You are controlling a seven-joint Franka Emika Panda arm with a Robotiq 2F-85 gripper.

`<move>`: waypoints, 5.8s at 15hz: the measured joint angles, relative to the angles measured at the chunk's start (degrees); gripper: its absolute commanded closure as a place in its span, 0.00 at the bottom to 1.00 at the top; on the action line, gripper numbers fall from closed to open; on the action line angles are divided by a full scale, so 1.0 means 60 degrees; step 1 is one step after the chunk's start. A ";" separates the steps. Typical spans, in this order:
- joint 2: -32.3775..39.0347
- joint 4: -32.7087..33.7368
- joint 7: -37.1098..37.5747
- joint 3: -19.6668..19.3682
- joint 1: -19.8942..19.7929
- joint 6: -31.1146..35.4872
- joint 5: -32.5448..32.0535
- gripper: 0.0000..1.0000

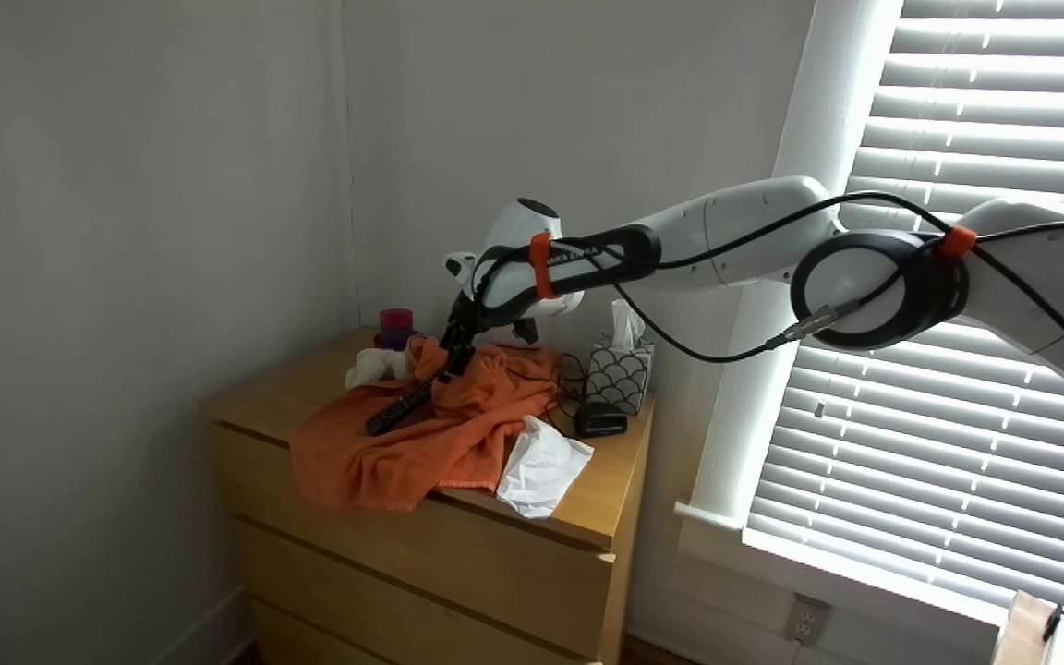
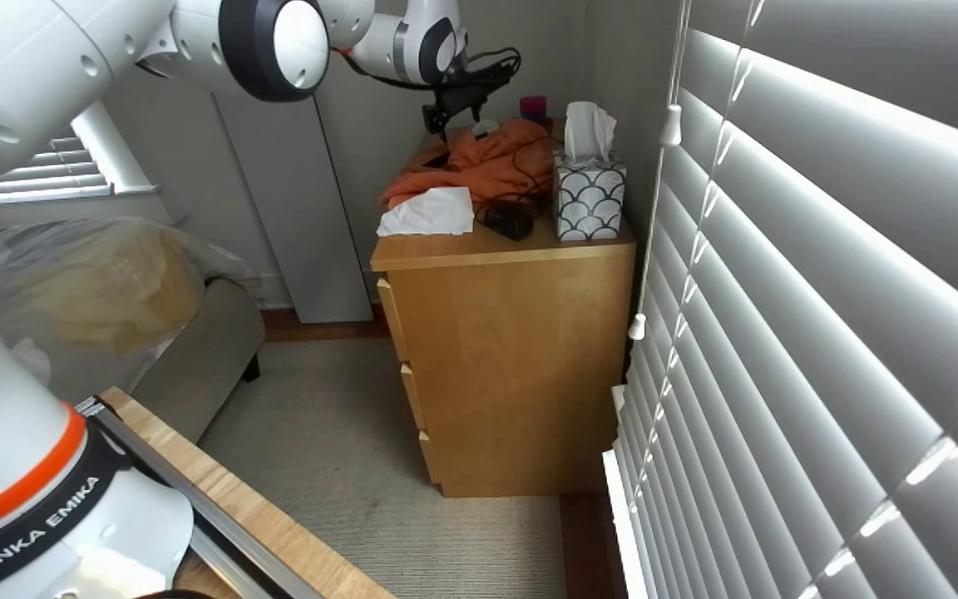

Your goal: Pick up the remote from the orange towel and place it on the white paper towel

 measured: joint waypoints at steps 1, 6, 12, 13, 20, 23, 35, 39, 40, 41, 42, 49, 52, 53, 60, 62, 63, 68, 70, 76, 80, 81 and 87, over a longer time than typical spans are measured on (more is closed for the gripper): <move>0.0146 0.0223 0.0273 -0.0001 0.0014 0.0021 0.0051 0.00; 0.0564 0.1049 0.2259 -0.0304 0.0065 -0.0158 0.0067 0.00; 0.0740 0.1391 0.3726 -0.0952 0.0241 -0.0817 -0.0022 0.00; 0.0771 0.1405 0.3736 -0.1032 0.0299 -0.0871 -0.0076 0.00; 0.0923 0.1516 0.2846 -0.1071 0.0520 -0.1092 -0.0200 0.01; 0.1047 0.1650 0.2326 -0.1167 0.0545 -0.0745 -0.0429 0.00; 0.1529 0.1763 0.0226 -0.0890 0.0558 0.0295 -0.0636 0.70; 0.1334 0.1997 0.0466 -0.0902 0.0541 -0.0563 -0.0611 0.73; 0.1215 0.2025 0.0547 -0.0894 0.0525 -0.0890 -0.0587 0.74; 0.1072 0.2068 0.0631 -0.0871 0.0497 -0.1243 -0.0540 0.80; 0.0923 0.2117 0.0661 -0.0820 0.0454 -0.1562 -0.0463 0.90; 0.0165 0.2230 0.0665 -0.0340 -0.0030 -0.2364 0.0289 1.00; 0.0216 0.2229 0.0664 -0.0300 -0.0103 -0.2052 0.0400 0.87; 0.0292 0.2226 0.0619 -0.0309 -0.0084 -0.1746 0.0382 0.68; 0.1169 0.2203 0.0281 -0.0383 0.0322 -0.0592 0.0069 0.16; 0.1297 0.2199 0.0272 -0.0387 0.0368 -0.0630 0.0047 0.04; 0.1326 0.2198 0.0271 -0.0387 0.0367 -0.0728 0.0047 0.00; 0.1328 0.2208 0.0243 -0.0390 0.0295 -0.1928 0.0047 0.25; 0.1329 0.2208 0.0132 -0.0391 0.0281 -0.2291 0.0047 0.33; 0.1299 0.2246 0.0006 -0.0423 0.0273 -0.2492 0.0041 0.69; 0.1108 0.2410 0.0100 -0.0390 0.0207 -0.2628 0.0108 0.69; 0.1017 0.2464 0.0110 -0.0355 0.0162 -0.2655 0.0176 0.69; 0.0469 0.2507 0.0111 0.0166 -0.0271 -0.2747 0.0922 0.69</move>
